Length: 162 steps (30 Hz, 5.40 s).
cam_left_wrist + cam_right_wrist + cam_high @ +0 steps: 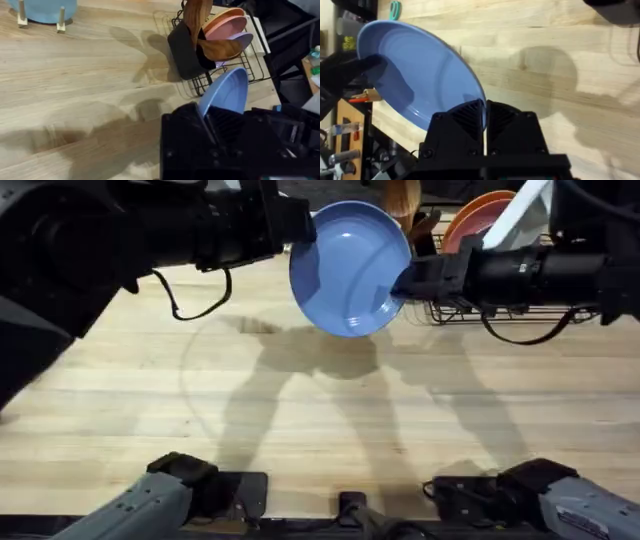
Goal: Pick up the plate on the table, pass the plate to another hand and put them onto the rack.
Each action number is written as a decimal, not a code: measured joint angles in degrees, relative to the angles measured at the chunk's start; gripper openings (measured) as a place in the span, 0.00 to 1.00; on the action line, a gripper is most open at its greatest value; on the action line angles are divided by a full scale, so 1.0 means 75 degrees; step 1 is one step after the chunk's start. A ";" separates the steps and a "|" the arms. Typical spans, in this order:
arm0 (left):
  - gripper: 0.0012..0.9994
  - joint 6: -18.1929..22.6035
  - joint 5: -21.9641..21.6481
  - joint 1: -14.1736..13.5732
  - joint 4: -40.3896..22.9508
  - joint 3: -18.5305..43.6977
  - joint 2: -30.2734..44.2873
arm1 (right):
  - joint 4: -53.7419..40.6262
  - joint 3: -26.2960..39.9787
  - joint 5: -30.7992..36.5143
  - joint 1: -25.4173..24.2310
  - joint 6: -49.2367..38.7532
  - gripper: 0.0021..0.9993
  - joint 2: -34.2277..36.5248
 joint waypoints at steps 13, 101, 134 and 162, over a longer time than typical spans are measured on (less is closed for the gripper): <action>1.00 0.0019 -0.0583 0.0010 0.0012 0.0000 -0.0001 | -0.0087 0.0008 0.0044 -0.0089 -0.0089 0.03 -0.0003; 1.00 0.0021 -0.2685 0.0010 -0.0417 0.0000 -0.0001 | 0.3406 0.0008 -0.2922 -0.7219 -1.3204 0.03 0.1256; 0.99 0.0021 -0.2685 0.0010 -0.0417 0.0000 -0.0001 | 0.3890 0.0008 -0.4906 -0.7848 -1.2721 0.03 0.3475; 0.99 0.0021 -0.2685 0.0010 -0.0417 0.0000 -0.0001 | 0.4201 0.0008 -0.5759 -0.7848 -1.2393 0.03 0.3250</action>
